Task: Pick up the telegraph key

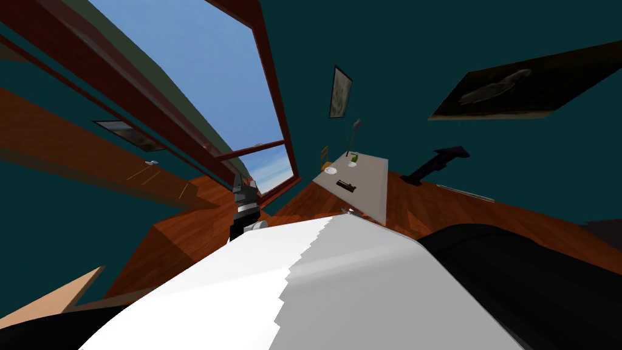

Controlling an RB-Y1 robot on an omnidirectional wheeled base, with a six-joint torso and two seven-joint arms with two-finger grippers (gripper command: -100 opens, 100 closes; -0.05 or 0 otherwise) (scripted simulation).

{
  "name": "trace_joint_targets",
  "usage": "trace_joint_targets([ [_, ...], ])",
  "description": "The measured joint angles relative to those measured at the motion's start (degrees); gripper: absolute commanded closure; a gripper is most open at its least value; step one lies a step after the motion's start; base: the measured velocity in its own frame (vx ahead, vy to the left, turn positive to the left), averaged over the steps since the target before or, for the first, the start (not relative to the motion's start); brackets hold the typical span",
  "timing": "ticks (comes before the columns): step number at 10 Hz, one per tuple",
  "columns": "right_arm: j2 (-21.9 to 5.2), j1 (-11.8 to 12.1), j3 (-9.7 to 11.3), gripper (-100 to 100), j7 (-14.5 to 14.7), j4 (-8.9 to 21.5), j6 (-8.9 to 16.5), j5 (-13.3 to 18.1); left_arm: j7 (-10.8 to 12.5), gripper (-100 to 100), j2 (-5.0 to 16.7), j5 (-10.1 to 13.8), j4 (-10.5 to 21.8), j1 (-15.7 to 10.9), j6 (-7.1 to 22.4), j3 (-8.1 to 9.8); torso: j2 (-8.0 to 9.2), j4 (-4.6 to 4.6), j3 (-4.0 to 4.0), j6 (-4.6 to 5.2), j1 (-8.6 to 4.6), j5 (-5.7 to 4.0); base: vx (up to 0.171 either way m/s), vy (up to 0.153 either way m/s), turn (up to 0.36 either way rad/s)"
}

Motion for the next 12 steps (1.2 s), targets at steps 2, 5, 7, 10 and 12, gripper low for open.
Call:
trace_joint_targets([
  [2,-2.03,0.87,0.78,-100,0.01,1.62,1.39,1.56,0.00,0,0.00,0.00,0.00,0.00,0.00,0.00,-0.08,-0.02,-0.04,-0.01,0.00,-0.01,0.067,0.014,0.083],
  [5,-2.11,0.92,0.84,-100,1.85,8.21,0.01,3.33,0.00,0,0.00,0.00,0.00,0.00,0.00,0.00,-0.07,-0.02,-0.04,-0.01,-0.01,0.00,0.100,0.022,0.246],
  [7,-3.93,1.75,1.70,-100,1.91,10.74,1.54,4.94,0.00,0,0.00,0.00,0.00,0.01,0.00,0.01,-0.23,-0.05,-0.14,0.01,0.01,0.00,0.136,0.018,0.165],
  [10,-5.72,2.84,1.59,-100,3.58,17.81,0.81,7.34,0.00,0,0.00,0.00,0.00,0.00,0.00,0.00,-0.22,-0.04,-0.12,-0.05,0.00,0.01,0.152,0.013,0.239],
  [12,-7.60,4.96,2.05,-100,4.40,20.63,2.06,9.27,0.00,0,0.01,0.00,0.00,0.02,0.00,0.01,-0.50,-0.11,-0.29,0.00,-0.04,0.01,0.185,-0.020,0.168],
])
